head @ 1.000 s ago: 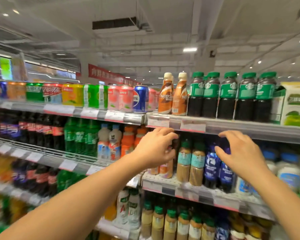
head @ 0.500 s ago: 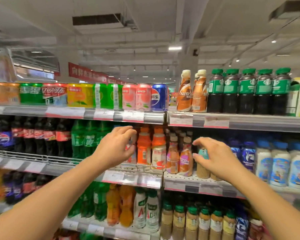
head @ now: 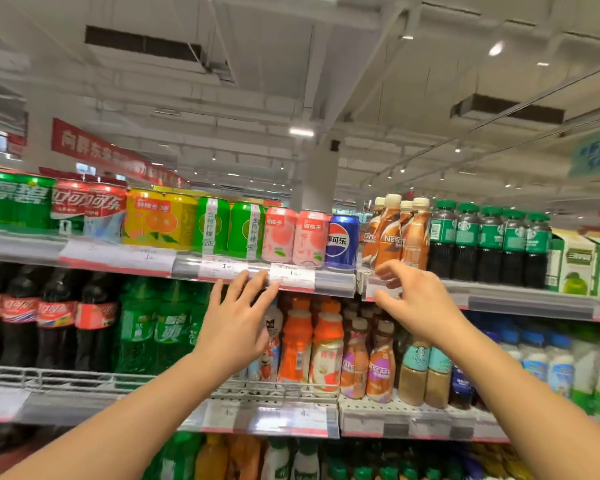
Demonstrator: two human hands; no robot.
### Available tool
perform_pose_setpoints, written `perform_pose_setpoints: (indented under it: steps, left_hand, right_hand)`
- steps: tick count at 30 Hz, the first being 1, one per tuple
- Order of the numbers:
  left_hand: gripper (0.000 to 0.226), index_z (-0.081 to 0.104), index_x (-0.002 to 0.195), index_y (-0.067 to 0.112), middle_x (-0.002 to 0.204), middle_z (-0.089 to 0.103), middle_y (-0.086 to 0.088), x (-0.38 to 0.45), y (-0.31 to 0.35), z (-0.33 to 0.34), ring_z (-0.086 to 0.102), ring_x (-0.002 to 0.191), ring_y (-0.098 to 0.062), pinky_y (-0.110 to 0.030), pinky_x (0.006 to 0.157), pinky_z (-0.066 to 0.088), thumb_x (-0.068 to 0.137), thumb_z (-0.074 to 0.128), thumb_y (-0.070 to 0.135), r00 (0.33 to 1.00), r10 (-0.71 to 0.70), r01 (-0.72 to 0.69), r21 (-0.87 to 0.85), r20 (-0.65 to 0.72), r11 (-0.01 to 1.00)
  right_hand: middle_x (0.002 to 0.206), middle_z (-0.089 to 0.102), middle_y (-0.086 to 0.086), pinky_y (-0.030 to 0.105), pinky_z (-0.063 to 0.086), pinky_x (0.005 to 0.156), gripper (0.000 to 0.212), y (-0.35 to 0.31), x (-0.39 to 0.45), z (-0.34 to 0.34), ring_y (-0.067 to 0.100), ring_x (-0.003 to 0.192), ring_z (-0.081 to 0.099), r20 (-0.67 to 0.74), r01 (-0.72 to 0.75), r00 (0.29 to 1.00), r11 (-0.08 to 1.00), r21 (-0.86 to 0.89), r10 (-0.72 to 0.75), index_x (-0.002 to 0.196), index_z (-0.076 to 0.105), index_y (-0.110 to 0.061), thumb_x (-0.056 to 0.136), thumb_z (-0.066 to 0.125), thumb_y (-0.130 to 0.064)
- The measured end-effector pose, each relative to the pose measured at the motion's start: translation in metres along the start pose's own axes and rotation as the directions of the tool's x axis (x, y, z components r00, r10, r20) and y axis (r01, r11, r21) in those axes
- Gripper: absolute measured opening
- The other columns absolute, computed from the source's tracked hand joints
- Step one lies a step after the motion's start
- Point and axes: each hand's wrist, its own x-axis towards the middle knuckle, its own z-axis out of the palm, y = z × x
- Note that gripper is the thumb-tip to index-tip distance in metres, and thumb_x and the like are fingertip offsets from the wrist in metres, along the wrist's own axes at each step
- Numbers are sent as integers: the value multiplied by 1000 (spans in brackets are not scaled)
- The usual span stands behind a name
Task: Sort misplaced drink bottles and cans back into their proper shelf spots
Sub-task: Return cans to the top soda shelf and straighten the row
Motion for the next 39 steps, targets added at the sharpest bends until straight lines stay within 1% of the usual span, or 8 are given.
perform_pose_setpoints:
  steps: [9, 15, 20, 24, 29, 31, 35, 39]
  left_hand:
    - [67, 50, 145, 23, 149, 49, -7, 4, -1, 0, 42, 138, -36, -53, 108, 40, 80, 54, 41, 997, 56, -57, -12, -51, 998]
    - [74, 46, 148, 23, 146, 52, -4, 9, 6, -6, 48, 132, -33, -50, 103, 45, 79, 57, 44, 999, 12, -12, 1, -48, 1000]
    - [78, 44, 150, 25, 145, 51, -1, 8, 11, -6, 48, 132, -32, -49, 100, 48, 77, 54, 49, 999, -29, 30, 15, -33, 999]
    - [79, 42, 151, 27, 146, 50, 1, 10, 10, -9, 48, 131, -29, -48, 101, 47, 76, 53, 51, 999, -33, 33, 32, -16, 999]
    - [80, 41, 151, 28, 147, 49, 1, 10, 13, -12, 48, 131, -29, -48, 102, 47, 76, 52, 52, 998, -56, 56, 34, 5, 998]
    - [79, 41, 151, 29, 147, 49, 2, 10, 13, -13, 47, 132, -28, -47, 102, 46, 76, 51, 52, 998, -58, 57, 37, 13, 998]
    - [80, 39, 153, 31, 149, 47, 2, 11, 14, -19, 46, 134, -29, -48, 104, 45, 77, 48, 54, 996, -69, 68, 36, 52, 997]
    - [81, 20, 159, 32, 163, 26, 1, 15, 20, -35, 26, 147, -27, -45, 113, 38, 85, 43, 55, 975, -102, 98, 27, 200, 995]
  right_hand:
    - [124, 71, 3, 45, 56, 96, 43, -11, 50, -8, 20, 109, 67, -14, 3, 1000, 1000, -28, -4, 133, 60, -17, 94, 66, -33]
    - [161, 40, 9, 44, 42, 111, 79, -17, 99, -3, 29, 139, 49, -56, -8, 998, 998, 58, 12, 163, 25, -19, 97, 67, -32]
    - [164, 30, 13, 46, 43, 111, 97, -17, 120, 18, 34, 143, 45, -18, -24, 999, 992, 120, 27, 166, 3, -25, 97, 68, -41]
    - [160, 36, 14, 48, 44, 112, 97, -9, 125, 39, 35, 142, 46, 39, -62, 998, 983, 176, 56, 165, 10, -27, 92, 73, -44]
    - [124, 67, 7, 45, 55, 94, 76, -2, 123, 48, 29, 112, 65, -69, -29, 996, 960, 277, 50, 143, 39, -29, 82, 83, -41]
    - [118, 66, 6, 43, 55, 90, 73, -1, 118, 45, 29, 106, 64, -118, -7, 992, 959, 284, 43, 137, 40, -30, 80, 85, -37]
    - [125, 54, 5, 41, 54, 90, 73, 3, 95, 39, 30, 107, 62, -231, 84, 973, 964, 253, -25, 141, 39, -34, 83, 83, -24]
    - [126, 50, 4, 42, 55, 88, 78, 11, 76, 17, 28, 107, 61, -313, 154, 948, 951, 267, -66, 140, 39, -35, 78, 86, -23]
